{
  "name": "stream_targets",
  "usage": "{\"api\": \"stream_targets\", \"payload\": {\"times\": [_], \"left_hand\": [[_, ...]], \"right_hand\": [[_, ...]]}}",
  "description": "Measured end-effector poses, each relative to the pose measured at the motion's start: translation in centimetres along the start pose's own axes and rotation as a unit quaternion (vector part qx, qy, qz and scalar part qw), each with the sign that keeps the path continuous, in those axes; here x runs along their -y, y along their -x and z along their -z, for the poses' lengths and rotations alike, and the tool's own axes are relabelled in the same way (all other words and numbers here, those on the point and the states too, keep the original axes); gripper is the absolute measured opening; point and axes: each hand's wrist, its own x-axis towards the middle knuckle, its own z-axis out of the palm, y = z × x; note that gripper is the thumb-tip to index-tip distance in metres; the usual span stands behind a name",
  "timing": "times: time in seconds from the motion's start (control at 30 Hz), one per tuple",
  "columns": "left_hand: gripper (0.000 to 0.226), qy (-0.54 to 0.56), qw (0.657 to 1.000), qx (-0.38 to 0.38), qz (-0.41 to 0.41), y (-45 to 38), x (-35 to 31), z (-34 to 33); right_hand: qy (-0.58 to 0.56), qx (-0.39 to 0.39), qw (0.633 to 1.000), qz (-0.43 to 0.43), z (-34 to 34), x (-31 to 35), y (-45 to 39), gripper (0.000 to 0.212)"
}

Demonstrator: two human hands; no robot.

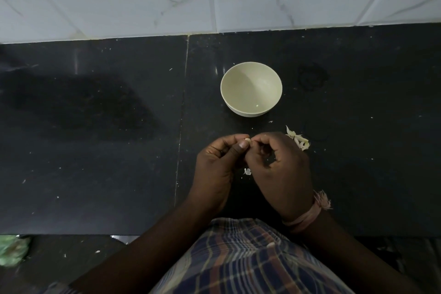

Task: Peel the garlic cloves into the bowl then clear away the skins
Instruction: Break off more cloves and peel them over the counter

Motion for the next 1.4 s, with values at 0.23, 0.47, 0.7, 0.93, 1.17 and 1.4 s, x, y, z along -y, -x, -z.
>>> {"api": "stream_targets", "payload": {"times": [0.23, 0.47, 0.7, 0.93, 1.17, 1.4], "left_hand": [[0.017, -0.028, 0.999, 0.005, -0.018, -0.1, 0.1, 0.2], [0.018, -0.069, 0.997, 0.001, -0.038, -0.1, 0.1, 0.2], [0.024, -0.072, 0.997, 0.009, -0.025, -0.1, 0.4, 0.4], [0.02, -0.004, 0.999, 0.022, 0.028, -0.2, 0.5, 0.1], [0.028, 0.02, 0.998, 0.04, 0.05, -0.3, 0.5, 0.1], [0.028, 0.026, 0.997, 0.043, 0.062, -0.5, 0.4, 0.3]], "right_hand": [[-0.033, 0.025, 0.998, -0.045, 0.5, -0.3, -0.3, 0.006], [-0.052, 0.061, 0.994, -0.076, 0.6, -0.2, -0.7, 0.008], [-0.058, 0.071, 0.991, -0.099, 0.7, -0.4, -0.6, 0.01], [-0.106, 0.094, 0.973, -0.18, 0.9, -0.2, -0.5, 0.006], [-0.117, 0.113, 0.969, -0.188, 1.2, -0.2, -0.4, 0.007], [-0.111, 0.114, 0.972, -0.175, 1.0, 0.2, -0.5, 0.011]]}}
